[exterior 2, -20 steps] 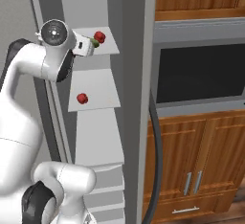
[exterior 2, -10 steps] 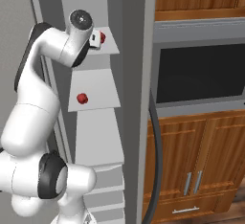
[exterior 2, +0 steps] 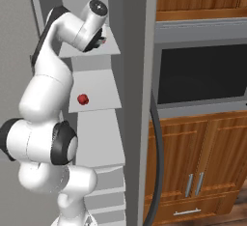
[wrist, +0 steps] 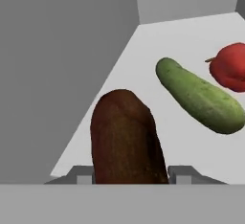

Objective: Take the sweet potato and bell pepper from the second highest rack and move them to the highest rack where the cucumber and bell pepper are located, to maximize freezer space. Close the freezer door after rearranging.

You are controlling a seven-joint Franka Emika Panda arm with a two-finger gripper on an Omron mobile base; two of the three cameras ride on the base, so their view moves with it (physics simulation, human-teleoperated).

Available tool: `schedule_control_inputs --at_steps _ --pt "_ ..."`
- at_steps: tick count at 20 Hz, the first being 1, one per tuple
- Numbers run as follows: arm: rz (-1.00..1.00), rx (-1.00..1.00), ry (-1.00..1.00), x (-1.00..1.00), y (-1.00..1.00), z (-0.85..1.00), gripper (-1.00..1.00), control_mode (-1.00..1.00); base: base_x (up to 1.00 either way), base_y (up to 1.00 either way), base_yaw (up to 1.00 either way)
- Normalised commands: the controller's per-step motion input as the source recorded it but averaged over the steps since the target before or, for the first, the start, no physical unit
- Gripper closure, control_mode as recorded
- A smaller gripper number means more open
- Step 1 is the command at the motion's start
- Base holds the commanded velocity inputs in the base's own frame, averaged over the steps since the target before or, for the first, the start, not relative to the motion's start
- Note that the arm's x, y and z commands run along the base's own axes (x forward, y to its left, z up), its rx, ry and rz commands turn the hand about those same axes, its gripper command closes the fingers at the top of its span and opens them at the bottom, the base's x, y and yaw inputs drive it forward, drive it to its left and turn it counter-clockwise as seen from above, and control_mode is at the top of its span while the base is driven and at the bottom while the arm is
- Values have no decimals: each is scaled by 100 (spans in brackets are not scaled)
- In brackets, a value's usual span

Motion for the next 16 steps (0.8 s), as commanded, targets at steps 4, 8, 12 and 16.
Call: schedule_control_inputs --at_steps 4,8,12,16 --pt "16 -2 0 45 3 -15 100 -100 0 0 0" --pt "3 -7 0 49 12 -13 100 -100 0 0 0" --pt "3 -6 0 50 10 -17 100 -100 0 0 0" --pt "8 -6 0 44 14 -22 100 -100 0 0 0"
